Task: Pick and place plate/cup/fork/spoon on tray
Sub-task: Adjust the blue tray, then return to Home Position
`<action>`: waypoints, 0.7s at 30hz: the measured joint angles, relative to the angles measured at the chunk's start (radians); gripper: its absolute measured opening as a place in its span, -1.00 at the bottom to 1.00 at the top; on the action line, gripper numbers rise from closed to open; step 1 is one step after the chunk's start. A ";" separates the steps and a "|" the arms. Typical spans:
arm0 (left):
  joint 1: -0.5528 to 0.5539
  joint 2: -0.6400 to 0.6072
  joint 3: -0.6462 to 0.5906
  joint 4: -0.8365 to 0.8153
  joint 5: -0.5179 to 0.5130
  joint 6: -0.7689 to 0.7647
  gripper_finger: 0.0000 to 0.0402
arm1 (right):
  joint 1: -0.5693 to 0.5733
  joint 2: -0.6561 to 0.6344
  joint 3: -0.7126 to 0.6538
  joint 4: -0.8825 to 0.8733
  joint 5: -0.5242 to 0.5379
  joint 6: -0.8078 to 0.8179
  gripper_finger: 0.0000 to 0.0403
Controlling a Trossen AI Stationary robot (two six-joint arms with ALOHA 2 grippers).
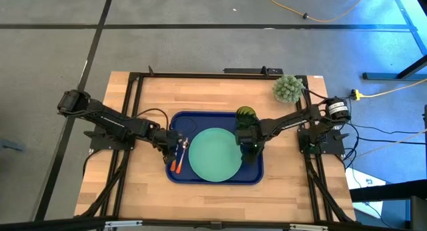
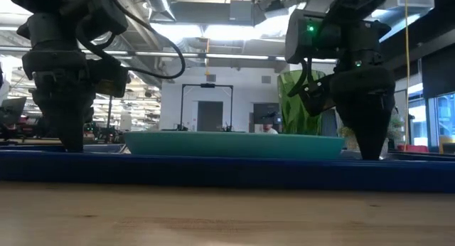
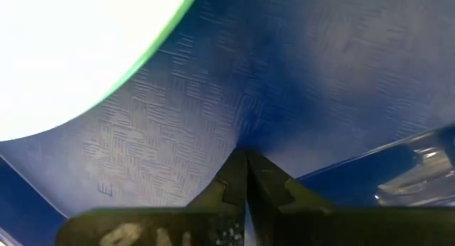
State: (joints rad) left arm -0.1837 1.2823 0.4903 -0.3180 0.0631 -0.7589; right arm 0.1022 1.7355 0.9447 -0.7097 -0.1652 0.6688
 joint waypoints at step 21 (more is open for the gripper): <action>0.003 -0.251 0.201 -0.270 -0.080 0.116 -1.00 | 0.007 -0.228 0.346 -0.366 0.201 -0.213 -0.98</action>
State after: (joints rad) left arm -0.1811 1.0318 0.6909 -0.5875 -0.0166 -0.6425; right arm 0.1093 1.5077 1.2903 -1.0761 0.0361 0.4560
